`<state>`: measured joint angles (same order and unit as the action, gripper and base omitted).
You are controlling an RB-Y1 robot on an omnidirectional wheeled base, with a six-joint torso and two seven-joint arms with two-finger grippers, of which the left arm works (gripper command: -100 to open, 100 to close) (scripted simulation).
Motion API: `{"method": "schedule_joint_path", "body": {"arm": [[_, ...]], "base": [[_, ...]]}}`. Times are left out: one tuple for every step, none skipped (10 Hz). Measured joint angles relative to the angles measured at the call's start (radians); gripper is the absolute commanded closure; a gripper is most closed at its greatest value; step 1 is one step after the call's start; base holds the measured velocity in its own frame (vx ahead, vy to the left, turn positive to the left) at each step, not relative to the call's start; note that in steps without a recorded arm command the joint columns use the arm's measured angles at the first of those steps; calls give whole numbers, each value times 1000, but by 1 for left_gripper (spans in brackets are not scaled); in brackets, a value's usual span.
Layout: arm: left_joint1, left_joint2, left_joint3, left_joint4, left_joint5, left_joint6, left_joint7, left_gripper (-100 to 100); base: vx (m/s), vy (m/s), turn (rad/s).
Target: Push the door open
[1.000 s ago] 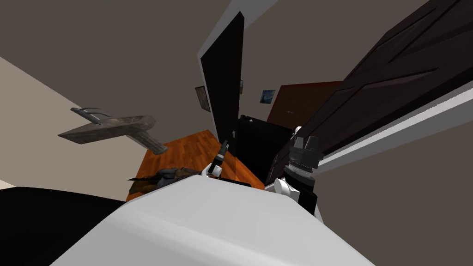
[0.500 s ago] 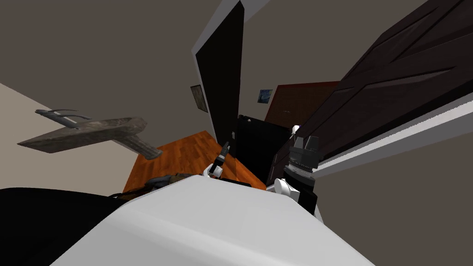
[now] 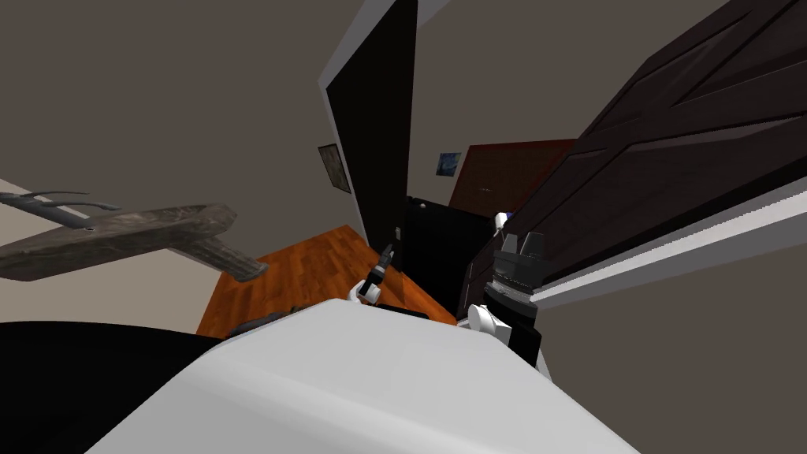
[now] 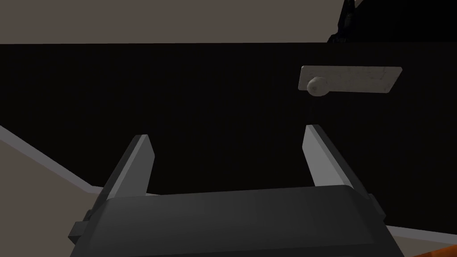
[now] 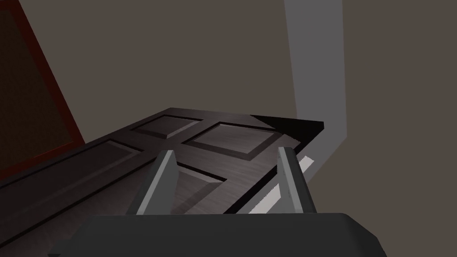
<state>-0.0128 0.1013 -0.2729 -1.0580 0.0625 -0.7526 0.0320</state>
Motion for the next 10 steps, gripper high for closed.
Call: {"method": "schedule_joint_path", "body": {"arm": [[-8,1,-4,21,1,-3,3,-100],[-15,2,-8,39,1,-6,6,-100],[-23,-1,-12,60,1,-9,7,-100],[-27,0,-17,69,1,-7,9,-100],[-34,-2,-21,85,2,-7,11,-100],[-43,-3,-24,107,2,-11,13,-100],[-58,-8,-27,140,3,-20,13,-100],[-63,-10,-31,154,3,-22,14,-100],[-70,-12,-35,170,3,-22,15,-100],[-77,-12,-41,191,3,-25,18,-100]], "base": [[44,98,-112],[53,103,-104],[59,77,-54],[92,87,-39],[88,86,-46],[46,86,-88],[51,83,-71],[73,101,-60],[89,126,-95],[84,129,-82]]}}
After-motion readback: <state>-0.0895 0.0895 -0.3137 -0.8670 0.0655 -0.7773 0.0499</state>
